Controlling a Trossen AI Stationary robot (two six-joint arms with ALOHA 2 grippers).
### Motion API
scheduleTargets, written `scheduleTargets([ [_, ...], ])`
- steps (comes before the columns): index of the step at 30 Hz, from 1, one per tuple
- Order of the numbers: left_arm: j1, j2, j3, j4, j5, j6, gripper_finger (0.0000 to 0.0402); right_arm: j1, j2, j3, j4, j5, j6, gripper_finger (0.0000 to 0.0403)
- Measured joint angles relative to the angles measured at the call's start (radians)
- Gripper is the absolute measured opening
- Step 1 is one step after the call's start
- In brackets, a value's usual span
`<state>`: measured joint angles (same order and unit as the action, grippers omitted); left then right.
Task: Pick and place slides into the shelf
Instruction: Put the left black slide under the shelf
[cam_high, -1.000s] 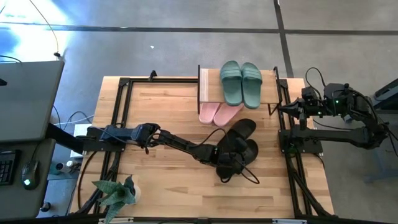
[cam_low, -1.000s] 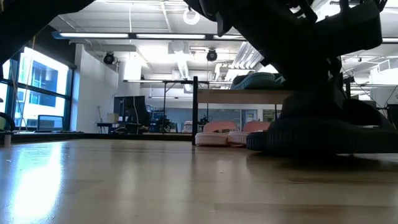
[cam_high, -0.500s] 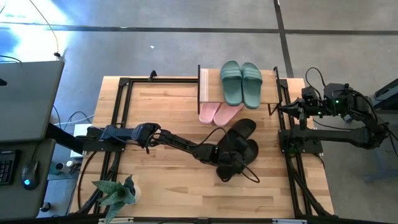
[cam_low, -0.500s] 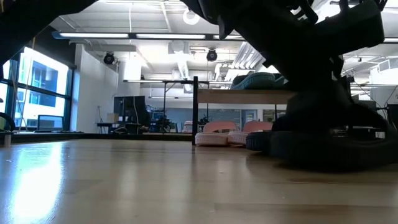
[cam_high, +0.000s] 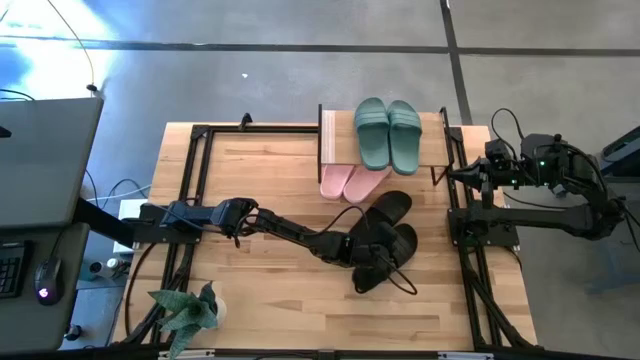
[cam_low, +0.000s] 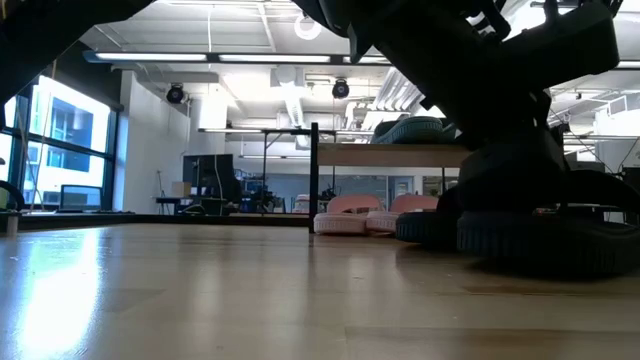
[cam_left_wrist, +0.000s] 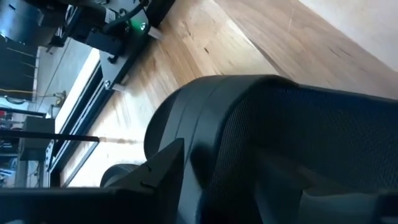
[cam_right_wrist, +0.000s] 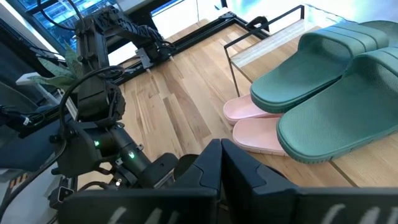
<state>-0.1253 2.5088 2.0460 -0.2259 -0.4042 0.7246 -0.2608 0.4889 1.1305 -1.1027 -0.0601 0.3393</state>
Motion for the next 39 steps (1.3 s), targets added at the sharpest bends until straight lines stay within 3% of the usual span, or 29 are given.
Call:
scheduleTargets([
  [7, -0.012, 0.0, 0.0, -0.009, -0.02, -0.005, 0.0186, 0.0, 0.0, 0.0, 0.0, 0.0, 0.0, 0.0002],
  [14, -0.039, -0.003, 0.0, -0.019, -0.133, -0.006, 0.0201, 0.0, 0.0, 0.0, 0.0, 0.0, 0.0, 0.0002],
  [18, -0.048, -0.02, 0.002, -0.076, -0.138, -0.054, 0.0202, 0.0, 0.0, 0.0, 0.0, 0.0, 0.0, 0.0002],
  [23, -0.059, -0.046, 0.065, -0.306, -0.109, -0.239, 0.0198, 0.0, 0.0, 0.0, 0.0, 0.0, 0.0, 0.0002],
  [30, -0.058, -0.056, 0.308, -0.62, -0.011, -0.539, 0.0198, 0.0, 0.0, 0.0, 0.0, 0.0, 0.0, 0.0002],
  [39, -0.068, -0.261, 0.272, -0.588, 0.088, -0.816, 0.0198, 0.0, 0.0, 0.0, 0.0, 0.0, 0.0, 0.0002],
])
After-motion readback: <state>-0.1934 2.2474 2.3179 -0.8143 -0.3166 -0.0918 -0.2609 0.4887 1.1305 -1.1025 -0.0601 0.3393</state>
